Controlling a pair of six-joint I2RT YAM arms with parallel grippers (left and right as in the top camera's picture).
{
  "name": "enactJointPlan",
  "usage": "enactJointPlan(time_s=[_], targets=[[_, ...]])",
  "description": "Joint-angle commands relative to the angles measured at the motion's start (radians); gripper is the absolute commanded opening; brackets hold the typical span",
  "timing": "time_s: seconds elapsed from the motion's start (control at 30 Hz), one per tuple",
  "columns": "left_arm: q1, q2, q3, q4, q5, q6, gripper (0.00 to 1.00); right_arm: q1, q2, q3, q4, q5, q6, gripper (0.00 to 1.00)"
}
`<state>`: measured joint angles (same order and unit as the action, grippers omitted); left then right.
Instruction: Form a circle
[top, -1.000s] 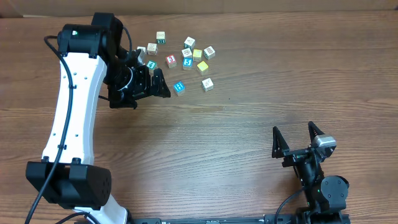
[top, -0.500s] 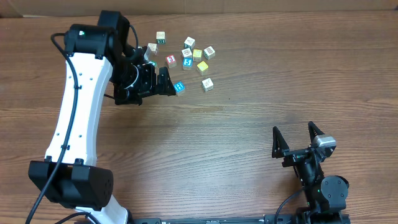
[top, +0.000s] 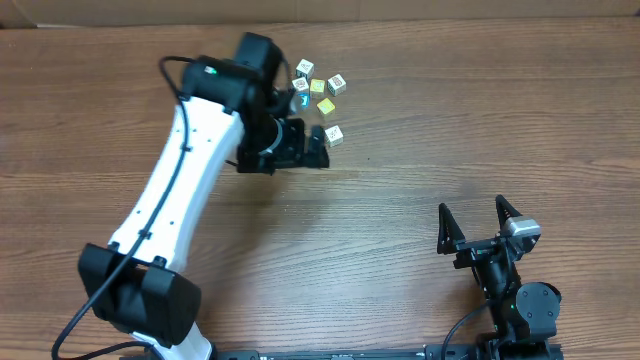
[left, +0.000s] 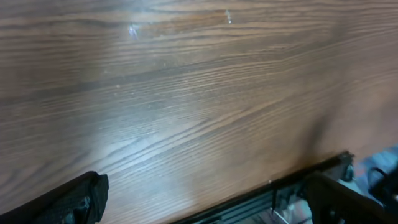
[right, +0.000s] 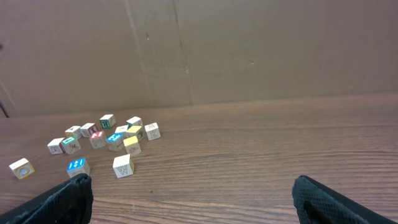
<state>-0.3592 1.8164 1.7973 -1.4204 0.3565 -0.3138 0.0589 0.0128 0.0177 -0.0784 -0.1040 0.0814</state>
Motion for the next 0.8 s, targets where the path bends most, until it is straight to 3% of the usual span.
enactJointPlan(time_s=[0.0,0.3,0.77], targets=[[-0.063,0.003,-0.052,0.031,-0.122,-0.129,1.0,-0.002,-0.01,-0.01,0.004,0.005,-0.001,1.0],[-0.154,0.003,-0.175,0.172,-0.388,-0.347,1.0,-0.002,-0.01,-0.01,0.004,0.005,-0.001,1.0],[-0.154,0.004,-0.212,0.232,-0.39,-0.371,1.0,-0.002,-0.01,-0.01,0.004,0.005,-0.001,1.0]])
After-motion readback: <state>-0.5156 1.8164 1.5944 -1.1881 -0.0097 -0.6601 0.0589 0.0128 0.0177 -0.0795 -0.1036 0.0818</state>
